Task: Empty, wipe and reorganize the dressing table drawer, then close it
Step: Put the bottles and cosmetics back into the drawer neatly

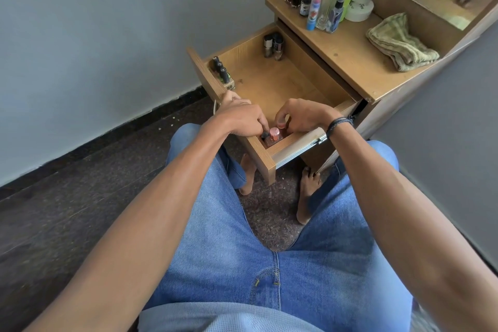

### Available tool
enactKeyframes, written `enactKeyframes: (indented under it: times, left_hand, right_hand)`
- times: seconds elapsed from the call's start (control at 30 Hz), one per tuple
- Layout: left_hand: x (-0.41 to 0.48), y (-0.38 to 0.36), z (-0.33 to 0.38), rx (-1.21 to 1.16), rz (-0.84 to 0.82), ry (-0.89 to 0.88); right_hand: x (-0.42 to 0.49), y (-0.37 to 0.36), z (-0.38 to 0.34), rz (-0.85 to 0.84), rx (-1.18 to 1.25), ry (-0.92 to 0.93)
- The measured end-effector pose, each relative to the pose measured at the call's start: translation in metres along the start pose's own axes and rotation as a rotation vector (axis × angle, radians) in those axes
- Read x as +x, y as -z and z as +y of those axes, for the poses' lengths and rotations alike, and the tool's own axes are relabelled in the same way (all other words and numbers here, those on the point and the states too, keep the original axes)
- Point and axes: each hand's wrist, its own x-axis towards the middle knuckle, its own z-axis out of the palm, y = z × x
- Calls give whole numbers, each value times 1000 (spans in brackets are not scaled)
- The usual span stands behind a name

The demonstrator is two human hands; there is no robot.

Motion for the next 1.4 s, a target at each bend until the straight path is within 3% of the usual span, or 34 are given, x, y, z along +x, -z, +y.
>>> enactKeyframes:
  times: [0.73, 0.9, 1.0, 1.13, 1.3, 1.4]
  left_hand:
    - [0, -1, 0, -7, -28, 12]
    - [0, -2, -1, 0, -26, 12]
    - [0, -2, -1, -12, -18, 4]
    - [-3, -1, 2, -24, -16, 4]
    - [-1, 3, 2, -13, -14, 3]
    - [0, 2, 1, -19, -10, 8]
  right_hand:
    - [4, 2, 8, -41, 120, 34]
    - [5, -1, 6, 31, 99, 9]
    - [2, -2, 9, 185, 200, -14]
    - [-13, -4, 14, 511, 576, 26]
    - [-28, 29, 24, 1025, 601, -3]
    - [-27, 63, 34, 1338, 622, -122]
